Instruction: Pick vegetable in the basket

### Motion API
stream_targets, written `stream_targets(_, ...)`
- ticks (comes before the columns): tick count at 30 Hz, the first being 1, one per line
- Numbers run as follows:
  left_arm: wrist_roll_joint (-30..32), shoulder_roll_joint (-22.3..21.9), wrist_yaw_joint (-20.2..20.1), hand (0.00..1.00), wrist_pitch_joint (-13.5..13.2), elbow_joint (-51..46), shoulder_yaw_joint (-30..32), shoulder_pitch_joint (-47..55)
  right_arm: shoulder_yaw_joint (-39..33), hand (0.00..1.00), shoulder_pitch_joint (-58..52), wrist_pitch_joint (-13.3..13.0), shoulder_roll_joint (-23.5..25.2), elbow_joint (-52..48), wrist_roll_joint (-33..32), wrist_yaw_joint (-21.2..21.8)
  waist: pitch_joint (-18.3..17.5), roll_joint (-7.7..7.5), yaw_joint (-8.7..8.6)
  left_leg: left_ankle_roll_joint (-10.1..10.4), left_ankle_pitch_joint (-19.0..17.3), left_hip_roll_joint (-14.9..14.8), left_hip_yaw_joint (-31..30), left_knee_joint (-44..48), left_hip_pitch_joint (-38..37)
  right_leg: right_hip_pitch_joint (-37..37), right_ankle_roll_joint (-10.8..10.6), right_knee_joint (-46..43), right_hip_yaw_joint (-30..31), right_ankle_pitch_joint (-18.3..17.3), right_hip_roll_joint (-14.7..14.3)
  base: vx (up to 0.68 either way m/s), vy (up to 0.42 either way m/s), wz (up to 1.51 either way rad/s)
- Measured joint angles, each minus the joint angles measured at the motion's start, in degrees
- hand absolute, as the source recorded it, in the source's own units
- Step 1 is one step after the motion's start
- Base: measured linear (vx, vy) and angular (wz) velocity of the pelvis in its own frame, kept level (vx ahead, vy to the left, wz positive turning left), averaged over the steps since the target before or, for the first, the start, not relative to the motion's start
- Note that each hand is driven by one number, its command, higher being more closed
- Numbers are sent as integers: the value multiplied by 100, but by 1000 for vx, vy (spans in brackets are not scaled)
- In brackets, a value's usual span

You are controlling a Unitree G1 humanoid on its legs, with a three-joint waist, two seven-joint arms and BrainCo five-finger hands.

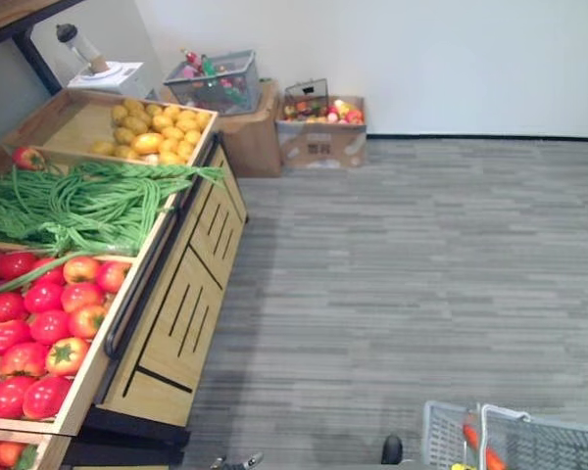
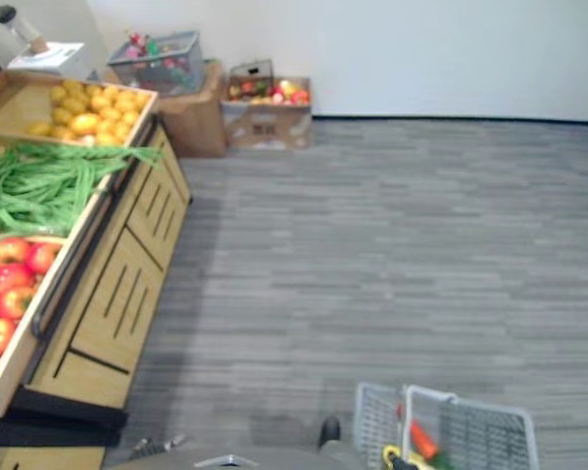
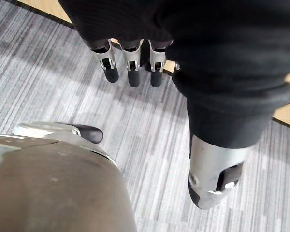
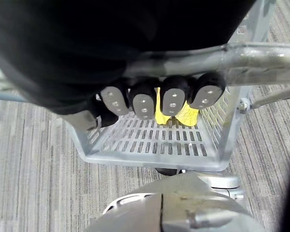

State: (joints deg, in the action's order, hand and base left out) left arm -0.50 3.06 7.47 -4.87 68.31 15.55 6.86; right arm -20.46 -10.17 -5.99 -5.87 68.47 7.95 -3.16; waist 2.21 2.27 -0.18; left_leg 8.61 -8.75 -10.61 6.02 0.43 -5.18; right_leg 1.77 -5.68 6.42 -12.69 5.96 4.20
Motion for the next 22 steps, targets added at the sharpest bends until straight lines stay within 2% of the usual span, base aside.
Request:
stream_targets(4,177,-3,-40,0,-2,-2,-2,-12,2,100,12,32,-3,3,13,0,-52,76,-106,6,6,21,-5,-22,-50,-28,-7,-25,-22,7,3,87,25,2)
stream_targets(13,159,124,-156,0,-7,-10,-41,-50,5,100,109,62,16,131,60,8,10,-114,-112,-18,-7,128,37,-26,-172,-132,-49,8,19,33,105,2,18,-1)
stream_targets(22,157,138,-163,0,-8,-6,-67,-44,4,100,107,64,6,128,87,9,7,-109,-116,-22,-21,83,157,-3,-217,-114,-50,8,132,31,48,-24,-6,-7)
